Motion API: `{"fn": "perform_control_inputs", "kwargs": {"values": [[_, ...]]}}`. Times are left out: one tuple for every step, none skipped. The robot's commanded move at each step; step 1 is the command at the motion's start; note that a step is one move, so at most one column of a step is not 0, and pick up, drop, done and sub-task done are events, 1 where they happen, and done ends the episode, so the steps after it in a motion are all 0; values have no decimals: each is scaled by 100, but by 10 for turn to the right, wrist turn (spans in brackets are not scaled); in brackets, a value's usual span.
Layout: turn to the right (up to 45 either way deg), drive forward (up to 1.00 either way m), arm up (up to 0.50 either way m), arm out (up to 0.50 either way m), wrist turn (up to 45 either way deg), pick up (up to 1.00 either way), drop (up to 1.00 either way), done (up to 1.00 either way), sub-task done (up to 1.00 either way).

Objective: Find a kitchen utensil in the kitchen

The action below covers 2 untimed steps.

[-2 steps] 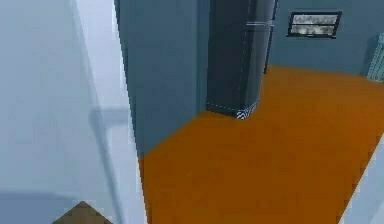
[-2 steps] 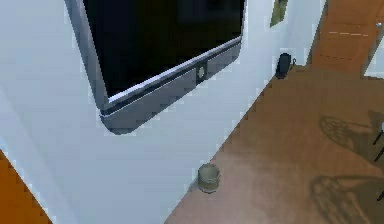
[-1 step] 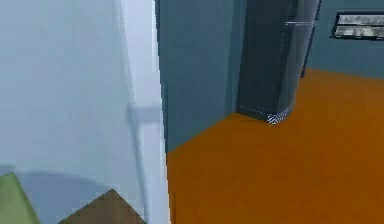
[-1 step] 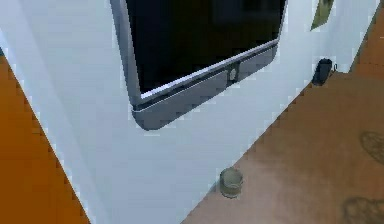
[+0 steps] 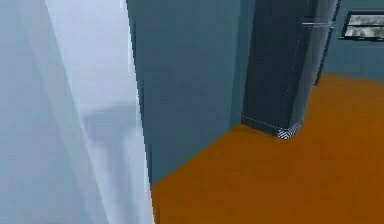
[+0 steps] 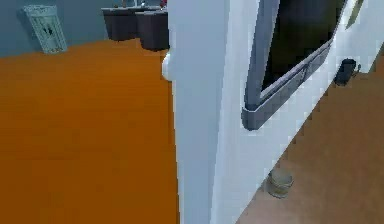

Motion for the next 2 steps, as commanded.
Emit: {"fn": "perform_control_inputs", "kwargs": {"values": [[390, 0, 0, 0, 0, 0, 0, 0, 0], [0, 45, 0, 0, 0, 0, 0, 0, 0]]}}
